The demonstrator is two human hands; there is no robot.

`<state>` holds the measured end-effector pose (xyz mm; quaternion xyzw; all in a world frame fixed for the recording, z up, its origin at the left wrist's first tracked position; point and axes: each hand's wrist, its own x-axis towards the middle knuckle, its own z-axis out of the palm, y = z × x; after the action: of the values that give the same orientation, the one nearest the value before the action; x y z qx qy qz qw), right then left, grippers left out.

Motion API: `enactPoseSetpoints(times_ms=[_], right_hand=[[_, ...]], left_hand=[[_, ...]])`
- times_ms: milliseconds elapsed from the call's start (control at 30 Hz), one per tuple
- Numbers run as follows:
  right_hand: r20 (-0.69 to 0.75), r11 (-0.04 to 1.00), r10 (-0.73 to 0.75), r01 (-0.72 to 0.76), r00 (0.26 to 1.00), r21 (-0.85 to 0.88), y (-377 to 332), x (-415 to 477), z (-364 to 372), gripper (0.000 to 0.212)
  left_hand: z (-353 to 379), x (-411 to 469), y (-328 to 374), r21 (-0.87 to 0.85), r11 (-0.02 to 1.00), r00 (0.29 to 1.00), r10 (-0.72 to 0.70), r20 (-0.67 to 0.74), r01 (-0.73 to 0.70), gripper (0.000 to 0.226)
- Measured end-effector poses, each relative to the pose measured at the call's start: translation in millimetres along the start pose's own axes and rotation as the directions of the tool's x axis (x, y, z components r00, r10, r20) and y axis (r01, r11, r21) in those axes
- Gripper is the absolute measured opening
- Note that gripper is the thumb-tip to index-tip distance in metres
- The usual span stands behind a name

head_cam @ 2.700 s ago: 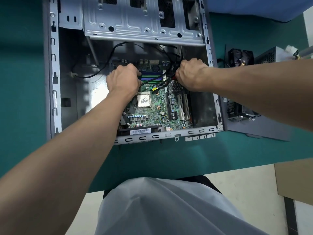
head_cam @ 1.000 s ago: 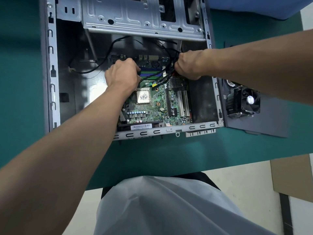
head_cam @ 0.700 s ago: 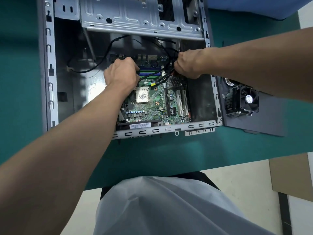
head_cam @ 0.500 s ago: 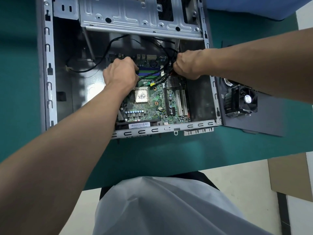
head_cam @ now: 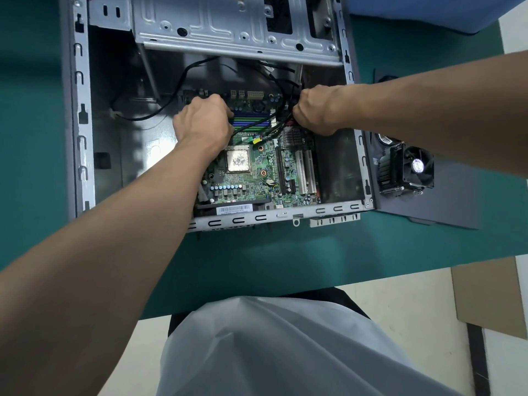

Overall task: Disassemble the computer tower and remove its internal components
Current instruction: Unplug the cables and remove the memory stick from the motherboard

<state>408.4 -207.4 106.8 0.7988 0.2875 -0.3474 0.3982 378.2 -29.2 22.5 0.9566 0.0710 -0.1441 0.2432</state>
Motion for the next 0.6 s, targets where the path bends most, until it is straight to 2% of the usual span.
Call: enactPoseSetpoints(times_ms=[233,600], right_hand=[[-0.003,0.988,-0.065,0.064,0.998,-0.14,0.0,1.1,4.5,0.029],[-0.02,0.999,-0.028,0.027,0.999,-0.027,-2.3,-4.1,2.4,0.027]], left_hand=[[-0.9,-0.2,-0.5,0.009,1.0,1.0,0.005,0.008,-0.005,0.029],[-1.3,-0.9,0.2,0.0,1.0,1.0,0.007,0.003,-0.007,0.029]])
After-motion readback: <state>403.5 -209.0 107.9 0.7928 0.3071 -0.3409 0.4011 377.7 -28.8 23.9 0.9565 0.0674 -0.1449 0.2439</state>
